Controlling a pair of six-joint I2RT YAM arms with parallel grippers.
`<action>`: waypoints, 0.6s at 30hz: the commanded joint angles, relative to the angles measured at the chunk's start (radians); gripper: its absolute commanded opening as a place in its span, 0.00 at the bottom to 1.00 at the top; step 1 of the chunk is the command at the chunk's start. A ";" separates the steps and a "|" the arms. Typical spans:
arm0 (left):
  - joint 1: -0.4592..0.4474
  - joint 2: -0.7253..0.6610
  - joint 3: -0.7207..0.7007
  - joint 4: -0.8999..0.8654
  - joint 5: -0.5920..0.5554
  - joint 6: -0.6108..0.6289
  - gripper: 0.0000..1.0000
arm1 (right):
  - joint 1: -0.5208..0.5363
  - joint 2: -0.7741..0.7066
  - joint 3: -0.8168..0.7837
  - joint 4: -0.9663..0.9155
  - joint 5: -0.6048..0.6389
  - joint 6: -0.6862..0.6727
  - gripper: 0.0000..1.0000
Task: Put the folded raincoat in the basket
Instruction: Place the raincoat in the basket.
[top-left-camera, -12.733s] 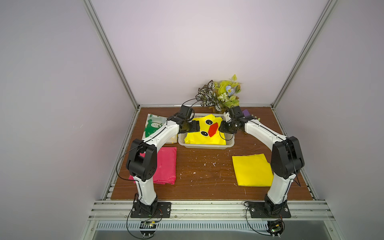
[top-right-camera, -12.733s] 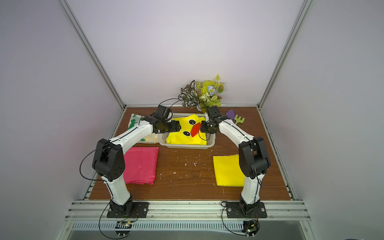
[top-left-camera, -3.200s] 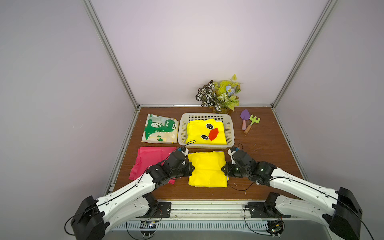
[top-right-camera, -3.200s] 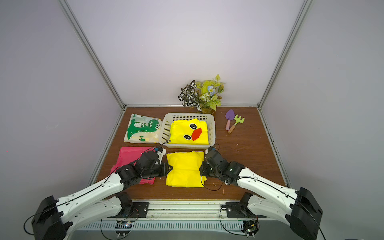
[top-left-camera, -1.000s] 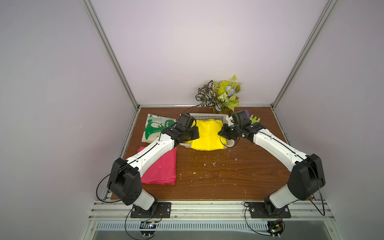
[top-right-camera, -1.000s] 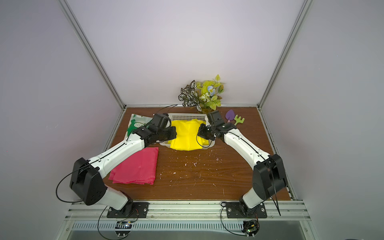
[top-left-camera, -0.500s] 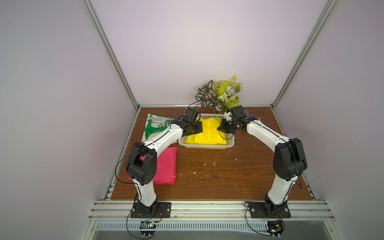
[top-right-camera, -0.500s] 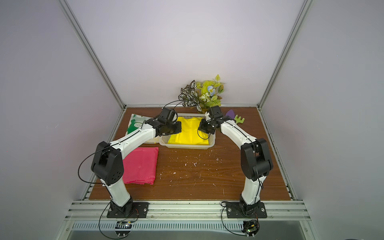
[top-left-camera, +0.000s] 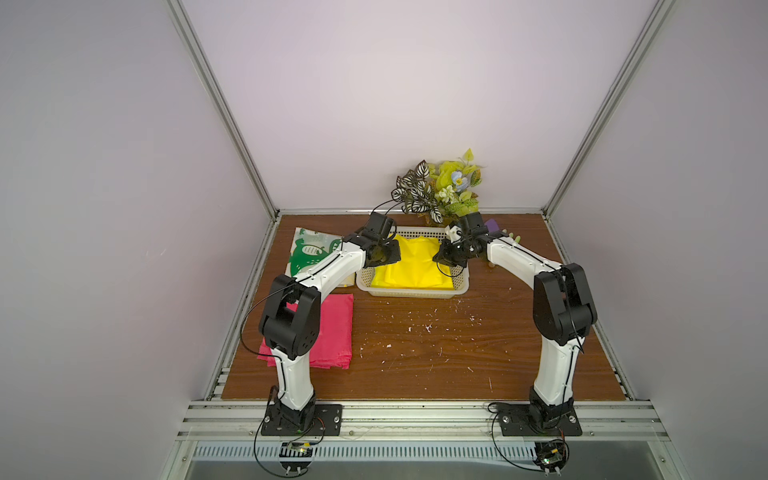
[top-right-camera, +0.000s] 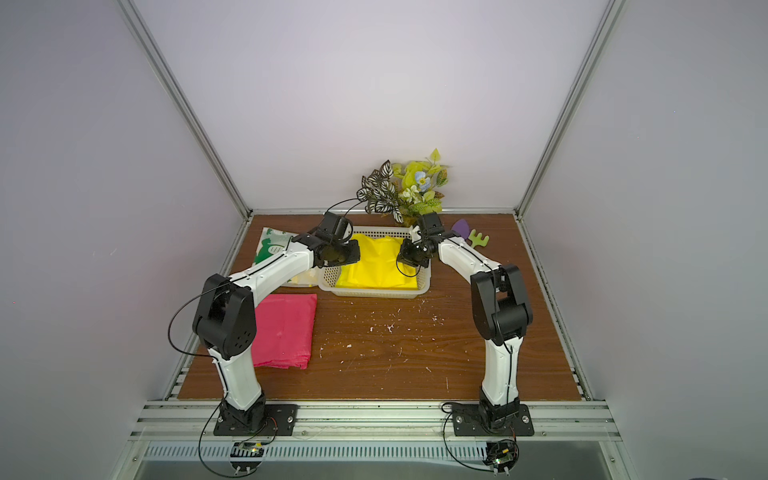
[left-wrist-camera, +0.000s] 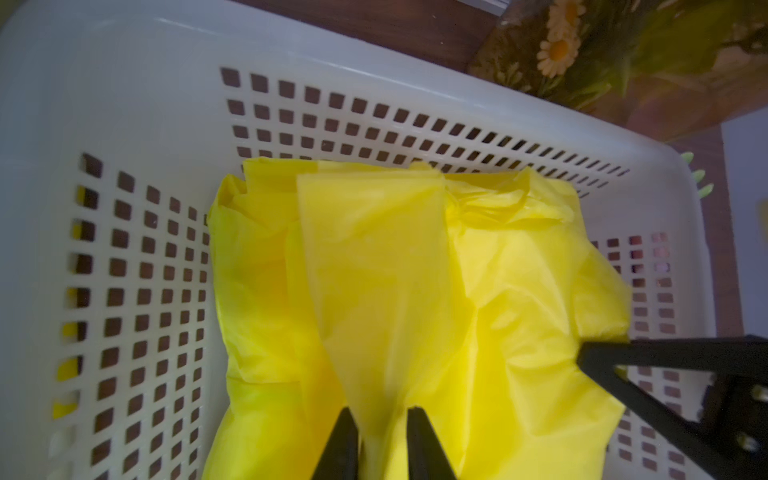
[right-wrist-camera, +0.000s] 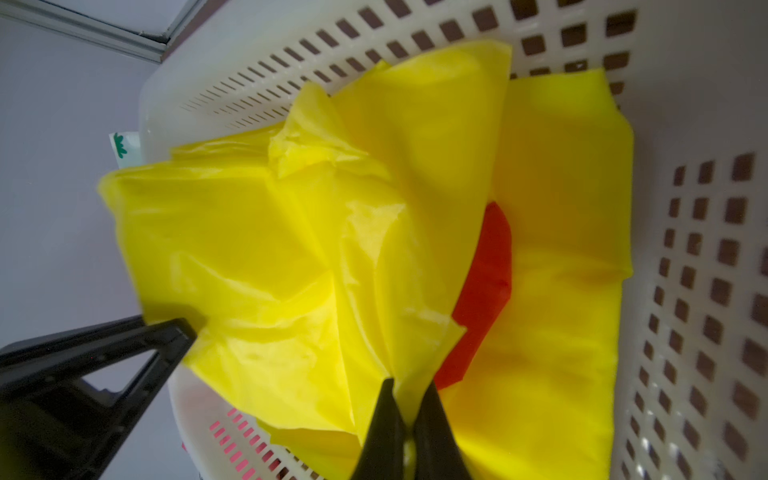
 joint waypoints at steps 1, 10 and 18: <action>0.009 -0.010 0.017 -0.011 -0.023 0.003 0.54 | -0.009 -0.009 0.050 -0.005 -0.044 -0.039 0.10; 0.010 -0.052 0.021 -0.025 -0.079 0.004 0.97 | -0.012 -0.035 0.107 -0.026 -0.022 -0.069 0.47; 0.009 -0.210 0.007 -0.004 -0.157 0.040 1.00 | -0.013 -0.169 -0.009 0.157 -0.028 -0.032 0.49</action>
